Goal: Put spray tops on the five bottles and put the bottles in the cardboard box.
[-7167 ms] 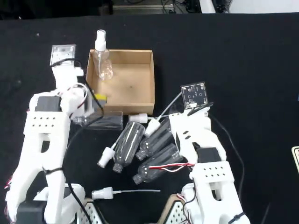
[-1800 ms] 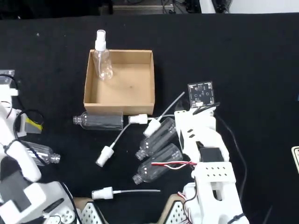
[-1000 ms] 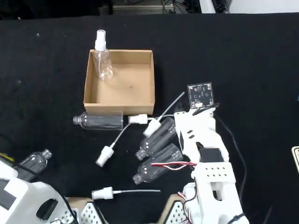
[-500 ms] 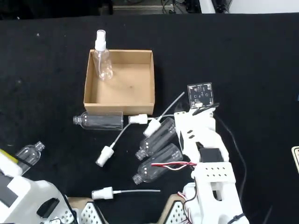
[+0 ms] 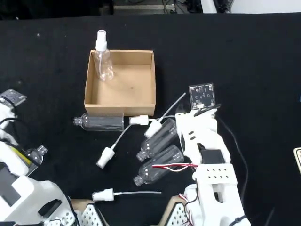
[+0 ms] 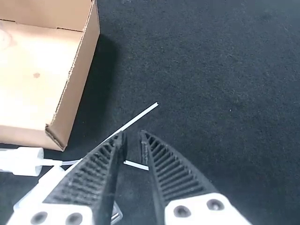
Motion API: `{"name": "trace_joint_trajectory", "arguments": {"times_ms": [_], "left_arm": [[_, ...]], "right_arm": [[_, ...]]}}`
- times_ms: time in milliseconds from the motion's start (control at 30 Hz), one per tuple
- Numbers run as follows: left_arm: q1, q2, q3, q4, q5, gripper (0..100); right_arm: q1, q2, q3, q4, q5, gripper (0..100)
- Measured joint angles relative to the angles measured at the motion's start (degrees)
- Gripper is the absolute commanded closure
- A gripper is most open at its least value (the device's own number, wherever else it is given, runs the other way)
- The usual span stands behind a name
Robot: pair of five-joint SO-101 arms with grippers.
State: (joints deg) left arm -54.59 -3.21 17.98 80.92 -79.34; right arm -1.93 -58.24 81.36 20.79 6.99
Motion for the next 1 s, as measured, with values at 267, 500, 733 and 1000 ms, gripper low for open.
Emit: {"name": "trace_joint_trajectory", "arguments": {"times_ms": [267, 500, 733, 1000], "left_arm": [[2.0, 0.0, 6.2, -5.9, -0.1, 70], [1.9, 0.0, 17.1, -22.7, -0.1, 70], [1.0, 0.0, 19.2, -26.0, -0.2, 85], [0.4, 0.0, 18.1, -19.9, -0.2, 87]], "right_arm": [[0.0, 0.0, 0.0, 0.0, 0.0, 97.6], [0.0, 0.0, 0.0, 0.0, 0.0, 97.6], [0.0, 0.0, 0.0, 0.0, 0.0, 97.6], [0.0, 0.0, 0.0, 0.0, 0.0, 97.6]]}}
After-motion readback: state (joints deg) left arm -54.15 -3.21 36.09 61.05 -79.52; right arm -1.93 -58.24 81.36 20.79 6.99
